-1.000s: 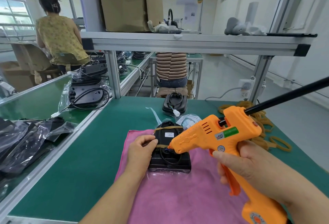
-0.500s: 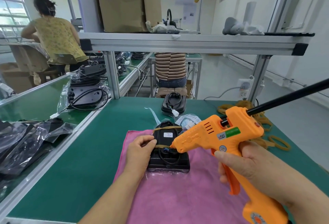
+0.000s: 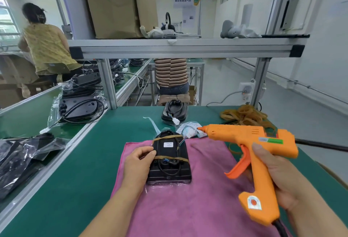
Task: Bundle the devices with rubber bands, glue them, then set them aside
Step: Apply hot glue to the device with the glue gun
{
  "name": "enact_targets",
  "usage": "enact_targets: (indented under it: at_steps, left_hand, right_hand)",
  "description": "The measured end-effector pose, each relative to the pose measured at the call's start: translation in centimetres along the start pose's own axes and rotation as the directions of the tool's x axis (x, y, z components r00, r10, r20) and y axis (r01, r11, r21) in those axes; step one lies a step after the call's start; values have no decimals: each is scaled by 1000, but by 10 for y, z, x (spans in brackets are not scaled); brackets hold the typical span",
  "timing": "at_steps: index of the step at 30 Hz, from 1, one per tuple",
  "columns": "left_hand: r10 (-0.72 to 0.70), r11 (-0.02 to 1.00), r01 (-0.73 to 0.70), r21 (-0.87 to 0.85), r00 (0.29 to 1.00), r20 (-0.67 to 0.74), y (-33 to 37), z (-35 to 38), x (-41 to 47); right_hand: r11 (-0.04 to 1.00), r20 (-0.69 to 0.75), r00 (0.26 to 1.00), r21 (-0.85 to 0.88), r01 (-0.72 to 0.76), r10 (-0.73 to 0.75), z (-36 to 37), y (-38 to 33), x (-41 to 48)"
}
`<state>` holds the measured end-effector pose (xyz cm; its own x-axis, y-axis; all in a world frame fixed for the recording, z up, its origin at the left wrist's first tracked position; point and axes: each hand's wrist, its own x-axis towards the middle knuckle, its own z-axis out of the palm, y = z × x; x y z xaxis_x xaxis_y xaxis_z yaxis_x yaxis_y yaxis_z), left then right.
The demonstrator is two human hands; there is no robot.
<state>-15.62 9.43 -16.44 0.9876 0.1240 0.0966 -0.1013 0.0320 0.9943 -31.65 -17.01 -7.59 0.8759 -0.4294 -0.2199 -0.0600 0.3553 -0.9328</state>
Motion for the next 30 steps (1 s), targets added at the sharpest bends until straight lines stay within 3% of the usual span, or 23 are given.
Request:
enact_targets:
  at_steps: [1, 5, 11, 15, 18, 20, 22, 23, 25, 27, 30]
  left_hand:
    - [-1, 1000, 1, 6, 1000, -3, 0, 0, 0]
    - [-11, 1000, 11, 11, 1000, -3, 0, 0, 0]
    - [-4, 1000, 4, 25, 1000, -9, 2, 0, -2]
    - [-8, 1000, 8, 22, 1000, -5, 3, -1, -3]
    - [-10, 999, 11, 43, 1000, -6, 3, -1, -3]
    - [-12, 999, 12, 48, 1000, -4, 3, -1, -2]
    - [-18, 999, 18, 45, 1000, 1, 2, -1, -2]
    - [-22, 999, 22, 42, 1000, 3, 2, -1, -2]
    - [-28, 999, 27, 47, 1000, 3, 2, -1, -2]
    - [-27, 998, 27, 51, 1000, 4, 2, -1, -2]
    - [-32, 998, 32, 47, 999, 1, 4, -1, -3]
  right_hand:
    - [1000, 16, 1000, 17, -8, 8, -5, 4, 4]
    - [995, -201, 978, 86, -46, 62, -9, 19, 25]
    - [972, -226, 953, 161, -168, 202, -11, 29, 46]
    - [979, -215, 955, 51, -200, 206, -17, 31, 46]
    - [951, -222, 962, -226, -212, 162, -25, 29, 44]
    - [790, -218, 973, -583, -192, 75, -31, 26, 42]
    - [446, -173, 984, -885, -134, -48, -34, 21, 41]
    - [276, -133, 988, -955, -105, -85, -32, 16, 40]
    - [54, -83, 991, -996, -77, -108, -27, 8, 36]
    - [-48, -66, 988, -996, -73, -139, -20, 0, 31]
    - [-14, 5, 969, -1000, 1, -245, -4, -10, 25]
